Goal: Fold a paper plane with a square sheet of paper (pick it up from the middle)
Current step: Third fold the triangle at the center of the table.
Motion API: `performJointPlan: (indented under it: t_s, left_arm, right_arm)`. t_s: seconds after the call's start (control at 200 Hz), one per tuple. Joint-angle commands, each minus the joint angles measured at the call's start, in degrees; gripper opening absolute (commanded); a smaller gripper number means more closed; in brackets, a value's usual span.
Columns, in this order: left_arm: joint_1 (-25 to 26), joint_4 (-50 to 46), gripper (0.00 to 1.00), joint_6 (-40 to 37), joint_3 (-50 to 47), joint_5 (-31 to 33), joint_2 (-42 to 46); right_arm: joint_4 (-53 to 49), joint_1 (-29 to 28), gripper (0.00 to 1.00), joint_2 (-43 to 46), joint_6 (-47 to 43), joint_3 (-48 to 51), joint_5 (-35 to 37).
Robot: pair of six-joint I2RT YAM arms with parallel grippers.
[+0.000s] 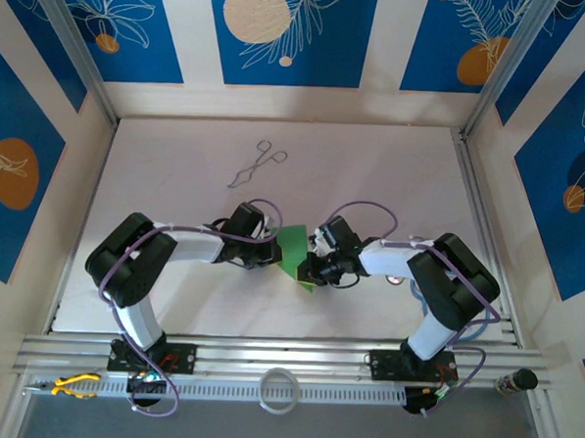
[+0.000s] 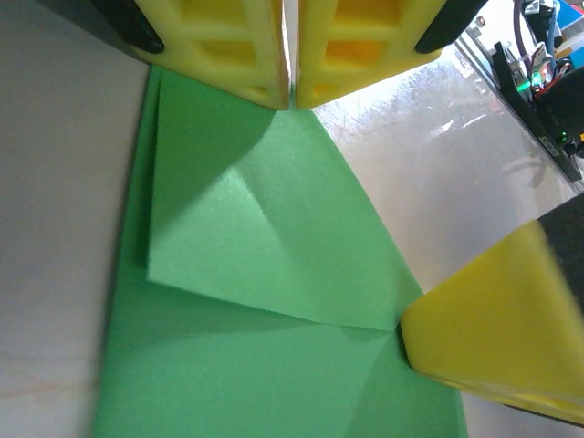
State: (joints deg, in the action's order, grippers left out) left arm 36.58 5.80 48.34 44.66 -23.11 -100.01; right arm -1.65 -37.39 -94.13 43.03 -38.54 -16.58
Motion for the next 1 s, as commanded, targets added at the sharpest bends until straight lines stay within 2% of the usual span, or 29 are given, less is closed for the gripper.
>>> performJointPlan:
  t_s: [0.0,0.225,0.505,0.66,0.75,0.805,0.865,0.995]
  left_arm:
    - [0.13,-4.79,0.0,-1.46,-0.21,4.01,0.15]
    - [0.16,-4.05,0.0,-0.79,-0.54,3.95,-0.03]
    - [0.11,-3.5,0.0,-0.05,-0.56,3.49,0.91]
    - [0.07,-1.88,0.0,1.44,-0.81,2.63,1.36]
    - [0.13,-2.0,0.0,1.57,-0.77,2.7,1.86]
    - [0.07,-2.19,0.0,1.59,-0.7,2.79,2.11]
    - [0.14,-2.5,0.0,1.41,-0.61,2.9,2.25]
    - [0.14,-2.9,0.0,1.32,-0.35,2.71,2.48]
  right_arm:
    - [-1.52,-0.23,0.12,1.23,0.78,3.65,0.67]
    - [-4.23,-0.23,0.12,7.49,0.84,5.14,3.1]
    - [-5.4,-0.06,0.15,14.64,1.35,4.09,11.48]
    - [-5.07,-0.89,0.18,15.86,1.89,4.03,19.34]
    - [-6.37,0.67,0.21,14.72,0.67,2.17,13.37]
    - [-5.5,1.26,0.28,13.25,0.87,1.47,9.95]
    - [-2.97,1.18,0.34,12.04,1.16,1.88,8.42]
    - [-1.91,1.0,0.35,9.96,1.71,0.94,7.68]
